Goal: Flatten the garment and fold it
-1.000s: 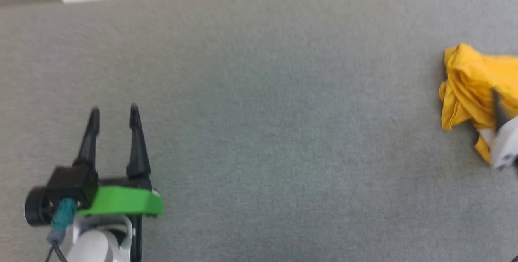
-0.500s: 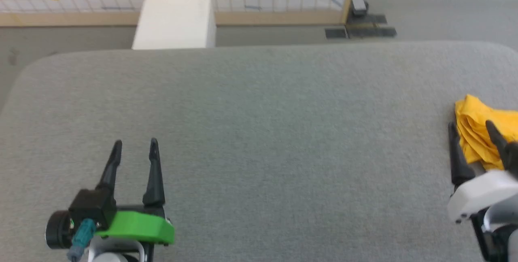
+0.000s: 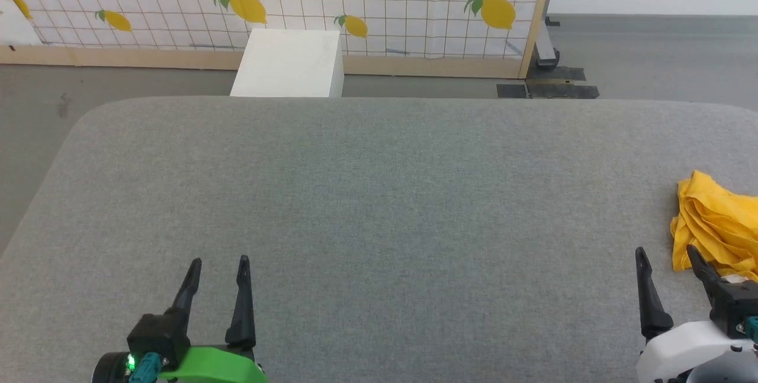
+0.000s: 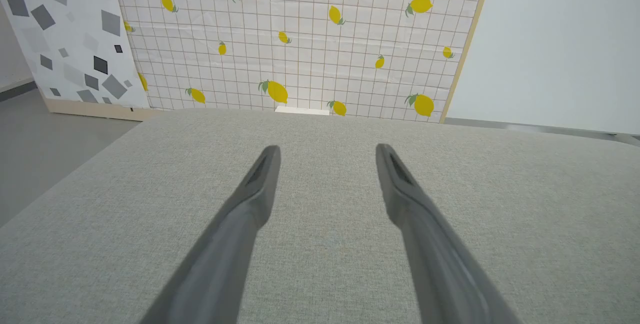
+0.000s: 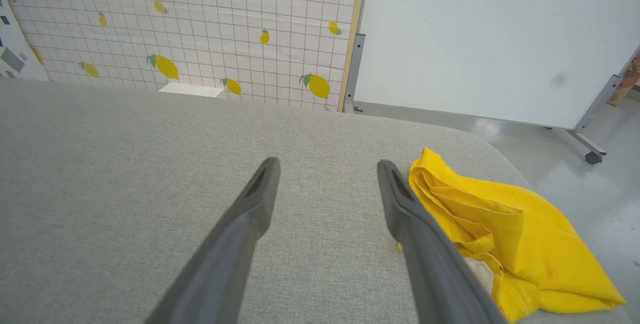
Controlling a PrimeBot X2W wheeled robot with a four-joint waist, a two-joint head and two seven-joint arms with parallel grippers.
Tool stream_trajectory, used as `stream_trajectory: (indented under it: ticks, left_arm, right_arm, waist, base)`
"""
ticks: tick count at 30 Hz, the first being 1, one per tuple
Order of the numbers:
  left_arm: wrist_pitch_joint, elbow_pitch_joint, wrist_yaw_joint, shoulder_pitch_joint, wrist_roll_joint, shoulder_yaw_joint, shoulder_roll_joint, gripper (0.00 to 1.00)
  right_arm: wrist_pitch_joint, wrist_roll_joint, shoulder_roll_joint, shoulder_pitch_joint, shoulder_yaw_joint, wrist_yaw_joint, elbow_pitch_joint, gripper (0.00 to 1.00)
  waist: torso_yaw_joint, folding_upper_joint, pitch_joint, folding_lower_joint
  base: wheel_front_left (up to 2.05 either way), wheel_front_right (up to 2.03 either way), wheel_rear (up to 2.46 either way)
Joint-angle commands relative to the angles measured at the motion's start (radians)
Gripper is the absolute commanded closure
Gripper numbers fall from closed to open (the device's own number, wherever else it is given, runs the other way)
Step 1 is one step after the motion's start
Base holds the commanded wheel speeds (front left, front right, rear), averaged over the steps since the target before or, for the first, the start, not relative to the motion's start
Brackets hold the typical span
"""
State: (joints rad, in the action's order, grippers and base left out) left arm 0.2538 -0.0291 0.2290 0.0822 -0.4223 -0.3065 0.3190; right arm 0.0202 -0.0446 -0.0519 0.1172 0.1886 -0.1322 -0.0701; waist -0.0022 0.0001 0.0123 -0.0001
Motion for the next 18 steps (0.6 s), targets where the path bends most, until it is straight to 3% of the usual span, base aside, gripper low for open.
stream_trajectory:
  ticks: [1,6,7,18]
  left_arm:
    - [0.008,0.01,-0.007,0.014,0.002,0.004,-0.008,0.0]
    - [0.008,0.031,-0.019,0.022,0.005,0.007,-0.028,0.0]
    - [0.0,0.032,-0.014,0.005,0.006,0.003,-0.026,1.0]
    - [-0.016,0.031,-0.025,0.0,0.028,0.018,-0.038,1.0]
  right_arm:
    - [-0.009,0.011,0.001,0.009,0.001,0.002,0.009,0.0]
    - [-0.021,0.023,0.001,0.009,-0.001,0.002,0.031,0.0]
    - [-0.014,0.018,0.0,0.001,0.0,0.0,0.032,1.0]
    - [-0.012,0.019,0.0,-0.005,-0.009,0.0,0.034,1.0]
  waist:
    - [0.0,-0.0001,0.002,0.0001]
    - [-0.003,-0.0001,0.004,0.0001]
    - [-0.003,-0.0001,0.004,0.0001]
    - [-0.003,-0.0001,0.003,0.0001]
  base:
    - [0.0,0.0,0.0]
    - [0.0,0.0,0.0]
    - [0.0,0.0,0.0]
    - [0.0,0.0,0.0]
